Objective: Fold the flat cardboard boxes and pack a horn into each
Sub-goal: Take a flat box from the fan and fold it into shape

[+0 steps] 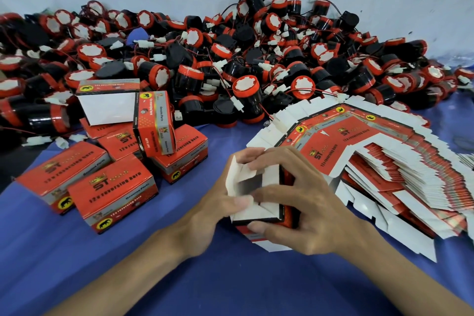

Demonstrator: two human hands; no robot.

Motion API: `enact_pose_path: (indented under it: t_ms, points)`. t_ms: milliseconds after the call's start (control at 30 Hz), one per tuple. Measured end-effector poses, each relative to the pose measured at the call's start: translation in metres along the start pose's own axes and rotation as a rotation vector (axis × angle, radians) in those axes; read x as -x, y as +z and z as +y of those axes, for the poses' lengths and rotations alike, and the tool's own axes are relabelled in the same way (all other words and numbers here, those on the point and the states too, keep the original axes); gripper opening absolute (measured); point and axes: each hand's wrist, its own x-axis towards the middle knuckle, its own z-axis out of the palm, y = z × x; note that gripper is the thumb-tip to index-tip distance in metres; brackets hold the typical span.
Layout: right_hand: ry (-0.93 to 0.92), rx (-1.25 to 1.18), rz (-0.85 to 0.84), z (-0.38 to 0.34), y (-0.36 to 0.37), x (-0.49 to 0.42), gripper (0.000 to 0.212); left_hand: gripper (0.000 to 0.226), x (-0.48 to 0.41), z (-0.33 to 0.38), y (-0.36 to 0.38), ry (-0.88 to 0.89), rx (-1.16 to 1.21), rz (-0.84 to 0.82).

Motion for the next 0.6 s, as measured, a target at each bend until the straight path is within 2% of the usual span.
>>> enact_pose_path:
  t_ms: [100,233,367,433,600]
  points:
    - [-0.008,0.015,0.017,0.0,-0.001,0.0,0.035,0.084,0.001,0.005,0.004,-0.07,0.132,0.032]
    - [0.007,0.067,0.015,0.001,-0.002,0.002,0.035,0.087,-0.006,0.008,0.008,-0.117,0.302,0.045]
    - [-0.018,0.099,0.028,0.001,0.001,0.003,0.038,0.094,-0.008,0.003,0.006,-0.19,0.321,0.024]
    - [-0.001,0.04,0.042,0.002,0.002,0.004,0.041,0.099,-0.009,0.003,0.004,-0.233,0.35,0.015]
    - [0.039,-0.061,0.084,0.004,0.003,0.007,0.057,0.078,-0.011,0.012,0.002,-0.32,0.33,-0.082]
